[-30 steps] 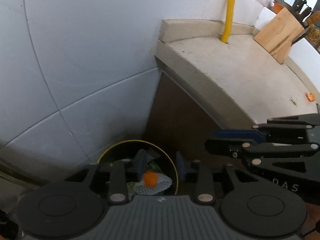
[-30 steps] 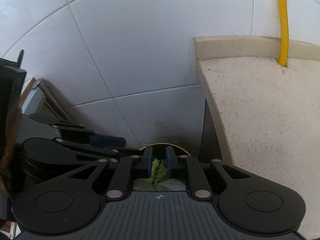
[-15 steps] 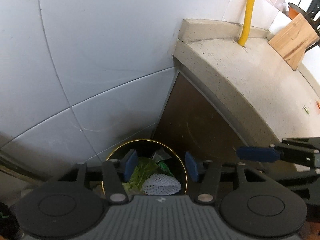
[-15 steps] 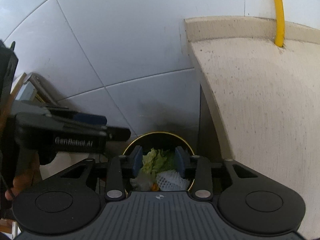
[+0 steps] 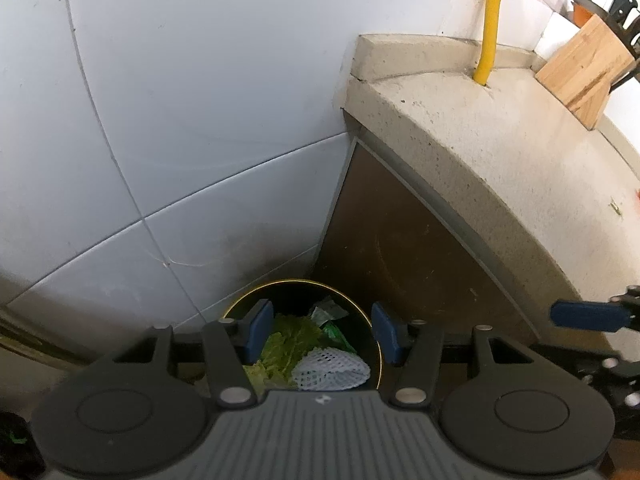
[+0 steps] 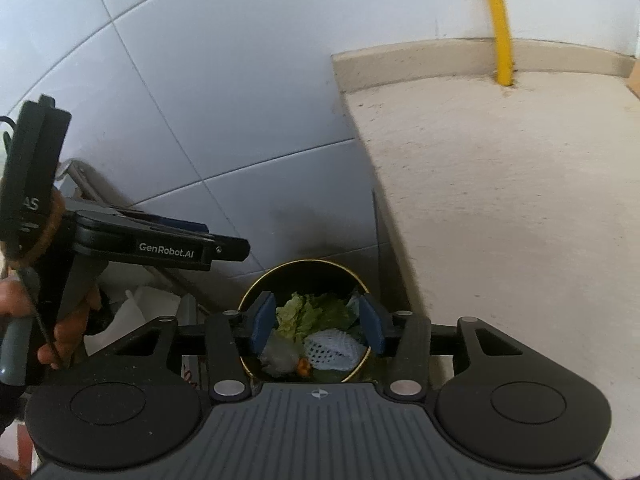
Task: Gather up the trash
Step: 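Open both tools over the bin to drop the orange peels, then move both open tools up from the bin to the remaining orange peel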
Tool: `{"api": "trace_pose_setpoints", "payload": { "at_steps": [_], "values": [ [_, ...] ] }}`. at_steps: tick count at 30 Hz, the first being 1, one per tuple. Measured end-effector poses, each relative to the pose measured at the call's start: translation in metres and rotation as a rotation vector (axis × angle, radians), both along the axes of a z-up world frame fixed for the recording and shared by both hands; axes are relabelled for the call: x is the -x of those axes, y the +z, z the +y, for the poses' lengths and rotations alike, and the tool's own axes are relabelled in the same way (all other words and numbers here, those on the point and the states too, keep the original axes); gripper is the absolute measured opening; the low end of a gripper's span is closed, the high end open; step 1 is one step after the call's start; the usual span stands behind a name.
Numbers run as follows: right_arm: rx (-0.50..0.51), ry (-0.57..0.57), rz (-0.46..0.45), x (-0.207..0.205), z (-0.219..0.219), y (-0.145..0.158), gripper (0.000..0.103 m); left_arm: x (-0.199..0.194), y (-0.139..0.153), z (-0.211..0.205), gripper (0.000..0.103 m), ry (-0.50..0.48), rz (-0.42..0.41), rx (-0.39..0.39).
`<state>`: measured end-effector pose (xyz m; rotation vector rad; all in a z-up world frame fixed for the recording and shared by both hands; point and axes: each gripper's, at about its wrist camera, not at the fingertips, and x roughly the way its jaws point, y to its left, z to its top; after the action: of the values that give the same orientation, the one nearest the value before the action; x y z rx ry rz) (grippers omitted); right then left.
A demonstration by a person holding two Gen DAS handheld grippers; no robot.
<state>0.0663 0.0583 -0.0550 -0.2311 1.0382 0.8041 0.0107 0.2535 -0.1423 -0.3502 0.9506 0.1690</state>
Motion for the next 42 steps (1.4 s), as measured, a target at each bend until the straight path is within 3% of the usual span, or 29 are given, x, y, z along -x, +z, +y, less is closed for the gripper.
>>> {"api": "trace_pose_setpoints", "payload": {
  "at_steps": [12, 17, 21, 26, 29, 42],
  "values": [
    [-0.016, -0.048, -0.042, 0.005, -0.019, 0.019, 0.059, 0.001, 0.004, -0.011, 0.05, -0.036, -0.004, -0.106],
    [-0.009, -0.057, -0.062, 0.012, -0.026, 0.025, 0.066, 0.003, 0.01, -0.017, 0.05, -0.053, -0.028, -0.145],
    [-0.009, -0.08, -0.074, 0.015, -0.034, 0.03, 0.069, 0.004, 0.014, -0.025, 0.059, -0.078, -0.046, -0.182],
    [-0.018, -0.128, -0.083, 0.019, -0.052, 0.037, 0.074, 0.005, 0.016, -0.035, 0.06, -0.11, -0.057, -0.226],
    [-0.022, -0.154, -0.097, 0.02, -0.064, 0.043, 0.08, 0.005, 0.017, -0.039, 0.06, -0.124, -0.059, -0.24],
    [-0.032, -0.229, -0.116, 0.008, -0.106, 0.053, 0.084, 0.01, 0.032, -0.066, 0.067, -0.146, -0.106, -0.288]
  ]
}}
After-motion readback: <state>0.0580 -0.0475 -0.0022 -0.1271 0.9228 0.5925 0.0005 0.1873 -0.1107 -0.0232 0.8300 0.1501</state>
